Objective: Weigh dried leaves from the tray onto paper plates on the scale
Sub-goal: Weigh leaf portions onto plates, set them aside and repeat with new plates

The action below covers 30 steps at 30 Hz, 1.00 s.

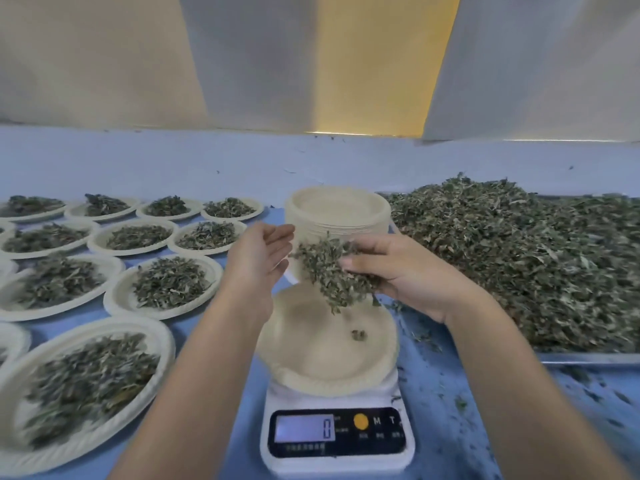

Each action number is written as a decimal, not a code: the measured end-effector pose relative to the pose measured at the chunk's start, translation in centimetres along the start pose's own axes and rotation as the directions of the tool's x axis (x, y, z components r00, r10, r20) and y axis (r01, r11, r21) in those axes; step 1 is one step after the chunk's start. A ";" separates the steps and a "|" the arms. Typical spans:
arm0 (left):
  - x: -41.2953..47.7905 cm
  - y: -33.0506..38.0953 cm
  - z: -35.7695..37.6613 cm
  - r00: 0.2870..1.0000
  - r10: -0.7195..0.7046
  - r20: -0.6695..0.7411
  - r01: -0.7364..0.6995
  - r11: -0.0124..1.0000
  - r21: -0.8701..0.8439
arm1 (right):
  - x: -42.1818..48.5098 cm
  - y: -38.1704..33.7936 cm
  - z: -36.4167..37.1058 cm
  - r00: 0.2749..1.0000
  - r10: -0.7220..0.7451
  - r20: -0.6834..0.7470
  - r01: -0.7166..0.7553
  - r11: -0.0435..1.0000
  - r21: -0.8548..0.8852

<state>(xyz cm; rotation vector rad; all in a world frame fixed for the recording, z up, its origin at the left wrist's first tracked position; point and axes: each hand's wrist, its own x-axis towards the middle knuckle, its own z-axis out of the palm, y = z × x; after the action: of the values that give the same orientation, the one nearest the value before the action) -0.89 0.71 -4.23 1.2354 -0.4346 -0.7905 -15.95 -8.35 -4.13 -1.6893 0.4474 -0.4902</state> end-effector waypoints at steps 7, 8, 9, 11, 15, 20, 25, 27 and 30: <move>0.9 -0.5 -0.5 0.998 0.031 -0.047 -0.029 0.999 0.046 | 0.1 -0.4 2.4 0.995 0.069 0.074 0.004 0.700 -0.714; 0.9 -0.6 -0.4 0.999 0.026 -0.041 -0.024 0.999 0.035 | 0.1 -0.5 2.5 0.989 0.112 0.093 -0.004 0.659 -0.752; 1.0 -0.6 -0.4 0.999 0.017 -0.035 -0.017 1.000 0.020 | 0.0 -0.5 2.7 0.983 0.152 0.107 -0.014 0.632 -0.774; 1.0 -0.7 -0.4 1.000 0.001 -0.027 -0.001 1.000 -0.002 | -0.1 -0.6 2.9 0.969 0.217 0.118 -0.048 0.634 -0.772; 1.1 -0.8 -0.5 1.000 0.006 -0.025 -0.007 1.000 -0.019 | -0.3 -0.5 3.0 0.974 0.191 0.126 -0.061 0.749 -0.660; 1.1 -0.6 -0.4 0.999 -0.001 -0.034 -0.001 0.999 -0.047 | 0.0 -0.1 2.6 0.999 0.035 -0.014 -0.038 0.884 -0.466; 0.7 -0.5 0.2 1.000 -0.008 0.008 0.009 0.998 -0.063 | 0.2 -0.2 2.7 0.987 -0.054 -0.150 0.030 0.987 -0.159; 0.6 -0.5 0.5 1.000 -0.016 0.019 0.017 0.997 -0.072 | 0.3 -0.3 2.6 0.979 -0.057 -0.198 0.053 0.998 -0.025; 0.4 -0.5 0.9 0.996 -0.060 0.061 0.068 0.986 -0.151 | 0.1 -0.5 2.5 0.964 -0.079 -0.252 0.126 0.976 0.175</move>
<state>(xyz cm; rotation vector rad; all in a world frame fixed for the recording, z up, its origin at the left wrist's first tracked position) -1.37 -0.26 -4.48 1.0904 -0.3735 -0.8987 -14.48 -6.27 -3.96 -1.4783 0.4763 -0.7987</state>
